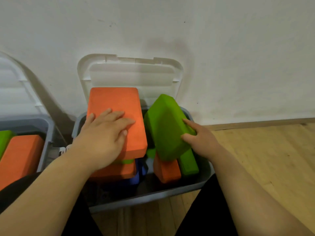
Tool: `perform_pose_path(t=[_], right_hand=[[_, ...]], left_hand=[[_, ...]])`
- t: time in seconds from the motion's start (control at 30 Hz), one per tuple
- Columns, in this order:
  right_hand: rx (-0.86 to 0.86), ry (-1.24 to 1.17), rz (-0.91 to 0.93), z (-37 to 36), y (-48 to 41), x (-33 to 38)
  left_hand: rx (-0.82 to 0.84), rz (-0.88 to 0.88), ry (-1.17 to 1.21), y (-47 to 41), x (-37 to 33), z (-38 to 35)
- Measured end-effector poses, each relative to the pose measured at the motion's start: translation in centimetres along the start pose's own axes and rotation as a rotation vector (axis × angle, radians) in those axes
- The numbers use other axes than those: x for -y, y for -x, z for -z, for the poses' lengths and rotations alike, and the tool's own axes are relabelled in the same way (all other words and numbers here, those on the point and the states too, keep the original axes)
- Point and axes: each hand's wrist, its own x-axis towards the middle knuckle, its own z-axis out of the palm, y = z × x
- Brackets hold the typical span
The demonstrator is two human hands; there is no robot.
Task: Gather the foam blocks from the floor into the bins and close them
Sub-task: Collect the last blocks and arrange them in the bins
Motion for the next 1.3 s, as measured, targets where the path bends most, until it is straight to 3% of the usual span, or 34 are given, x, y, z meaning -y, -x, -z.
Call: perform_pose_path(t=[0.2, 0.27, 0.4, 0.5, 0.7, 0.9, 1.03, 1.3], right_hand=[[0.096, 0.13, 0.063, -1.6, -0.2, 0.1], [-0.025, 0.07, 0.093, -1.5, 0.1, 0.3], [-0.438, -0.137, 0.165, -0.9, 0.2, 0.6], [-0.548, -0.134, 0.212, -1.6, 0.2, 0.9], [-0.39, 0.014, 0.215, -2.5, -0.2, 0.4], [-0.541, 0.134, 0.215, -1.1, 0.2, 0.6], [-0.411, 0.264, 0.103, -1.4, -0.4, -0.1], [-0.262, 0.472, 0.07, -1.5, -3.7, 2.7]], left_hand=[[-0.082, 0.026, -0.111, 0.1, -0.7, -0.9], [-0.094, 0.029, -0.112, 0.1, -0.6, -1.0], [-0.117, 0.036, -0.103, 0.0, -0.5, -1.1], [-0.118, 0.032, -0.121, -0.1, -0.6, -1.2], [-0.109, 0.033, -0.123, 0.0, -1.0, -1.2], [-0.11, 0.035, -0.115, 0.2, -0.8, -1.2], [-0.105, 0.038, -0.101, 0.2, -0.8, -1.1], [-0.079, 0.042, -0.105, 0.2, -1.0, -0.9]])
